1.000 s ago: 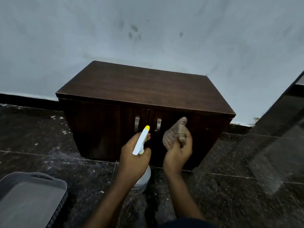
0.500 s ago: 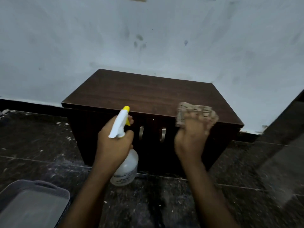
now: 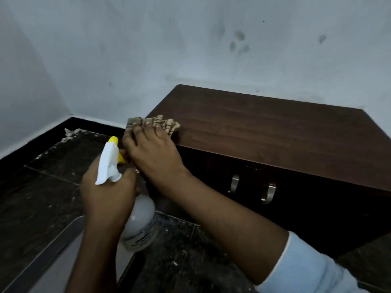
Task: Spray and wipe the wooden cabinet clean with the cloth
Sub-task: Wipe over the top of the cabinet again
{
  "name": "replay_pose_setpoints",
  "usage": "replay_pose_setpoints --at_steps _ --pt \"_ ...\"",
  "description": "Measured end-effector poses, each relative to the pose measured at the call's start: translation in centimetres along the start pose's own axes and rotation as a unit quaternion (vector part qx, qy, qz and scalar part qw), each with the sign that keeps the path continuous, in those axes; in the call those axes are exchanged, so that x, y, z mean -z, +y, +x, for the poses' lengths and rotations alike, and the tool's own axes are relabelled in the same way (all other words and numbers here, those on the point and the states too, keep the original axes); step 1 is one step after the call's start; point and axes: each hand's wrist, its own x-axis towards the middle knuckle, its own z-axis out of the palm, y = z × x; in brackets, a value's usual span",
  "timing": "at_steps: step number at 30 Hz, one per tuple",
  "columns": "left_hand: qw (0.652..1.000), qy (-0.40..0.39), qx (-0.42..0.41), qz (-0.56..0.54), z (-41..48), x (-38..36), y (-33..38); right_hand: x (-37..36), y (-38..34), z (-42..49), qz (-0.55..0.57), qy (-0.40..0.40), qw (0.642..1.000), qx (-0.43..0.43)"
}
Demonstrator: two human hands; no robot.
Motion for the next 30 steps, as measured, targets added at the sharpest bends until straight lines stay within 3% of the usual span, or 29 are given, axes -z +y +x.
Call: replay_pose_setpoints --at_steps 8,17,20,24,26,30 --pt "0.999 -0.037 0.027 -0.012 -1.0 -0.8 0.0 0.5 5.2 -7.7 0.048 0.098 0.993 -0.048" --pt "0.987 -0.16 -0.018 0.019 -2.2 -1.9 2.7 3.6 16.5 -21.7 0.083 0.053 0.984 -0.149" --pt "0.971 -0.228 -0.06 0.037 -2.1 -2.6 5.0 6.6 21.2 -26.1 0.13 -0.002 0.963 -0.236" --pt "0.94 -0.324 -0.085 0.06 0.7 -3.6 8.1 8.8 26.8 -25.2 0.093 -0.173 0.905 -0.377" --pt "0.933 -0.342 -0.095 0.06 2.3 -4.3 9.4 8.4 28.2 -22.0 0.074 -0.24 0.891 -0.379" --pt "0.93 -0.348 -0.099 0.062 2.9 -6.2 9.5 5.8 23.7 -14.2 0.09 -0.255 0.911 -0.313"
